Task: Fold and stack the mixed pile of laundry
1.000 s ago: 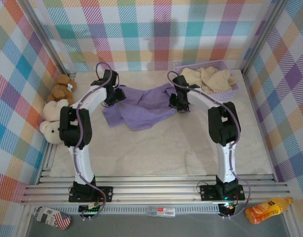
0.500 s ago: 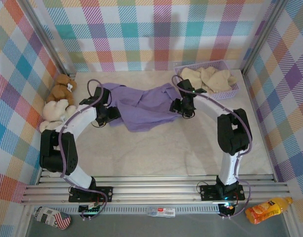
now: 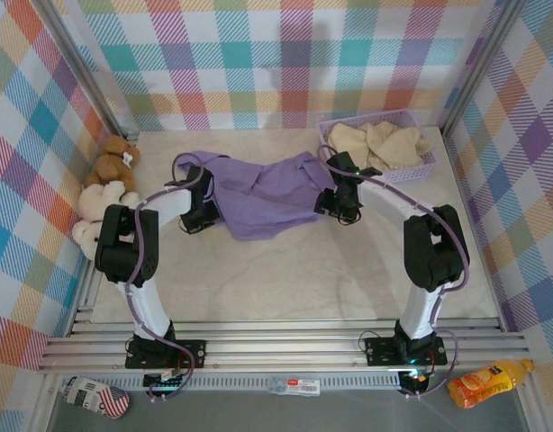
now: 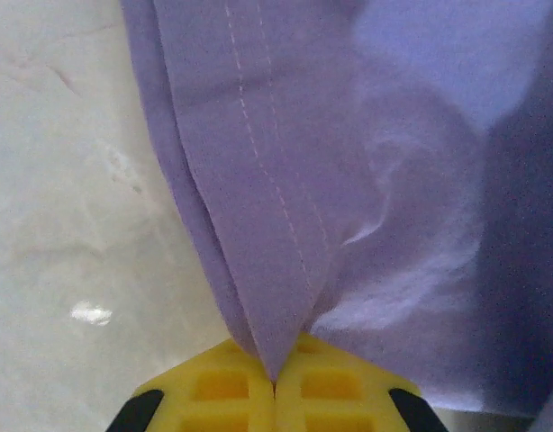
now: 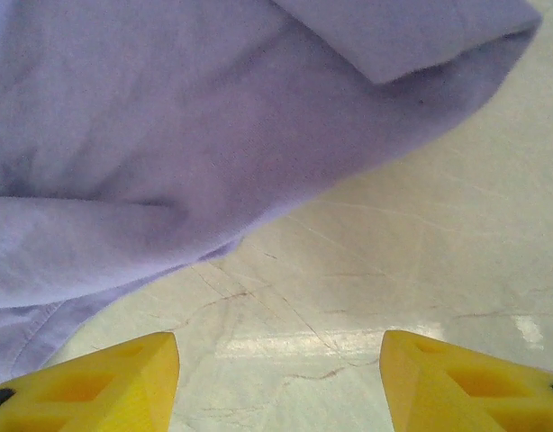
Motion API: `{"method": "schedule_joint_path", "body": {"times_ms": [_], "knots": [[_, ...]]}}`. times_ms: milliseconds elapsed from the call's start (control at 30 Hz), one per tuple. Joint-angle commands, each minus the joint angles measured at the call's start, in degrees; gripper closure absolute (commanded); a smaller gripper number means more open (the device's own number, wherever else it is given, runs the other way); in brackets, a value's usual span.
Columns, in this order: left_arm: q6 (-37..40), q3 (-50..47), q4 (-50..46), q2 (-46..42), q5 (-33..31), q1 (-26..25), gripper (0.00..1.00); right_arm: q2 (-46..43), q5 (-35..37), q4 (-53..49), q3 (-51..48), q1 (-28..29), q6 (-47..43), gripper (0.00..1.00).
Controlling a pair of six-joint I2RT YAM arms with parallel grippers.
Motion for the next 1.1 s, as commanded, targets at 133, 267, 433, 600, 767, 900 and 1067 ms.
{"method": "schedule_joint_path", "body": {"times_ms": [133, 267, 433, 600, 767, 900, 1067], "knots": [[0.5, -4.9, -6.4, -11.3, 2.9, -0.7, 1.0, -2.9, -1.7, 1.1, -0.9, 0.4, -1.2, 0.39], [-2.3, -10.9, -11.8, -23.3, 3.9, -1.7, 1.0, -2.1, -6.1, 1.9, -0.3, 2.8, -3.4, 0.41], [-8.6, -18.0, -16.4, -34.2, 2.1, -1.8, 1.0, -0.7, -11.0, 3.6, -1.1, 10.6, -5.3, 0.4], [-13.1, -23.1, -15.6, -37.7, 2.6, -2.1, 1.0, 1.7, -11.9, 7.3, -2.6, 17.1, -4.1, 0.38], [-15.7, -26.1, -14.1, -38.5, 2.1, -2.2, 1.0, 7.0, -7.2, 5.7, -0.5, 19.4, -2.5, 0.37], [-16.1, -26.0, -14.3, -39.0, 1.5, -2.2, 1.0, 11.7, -1.3, 4.2, 3.4, 19.4, -1.0, 0.4], [-17.5, -24.5, -13.1, -40.0, 1.7, -2.2, 1.0, 16.1, 0.7, 1.4, 7.9, 19.4, -0.7, 0.83]]}}
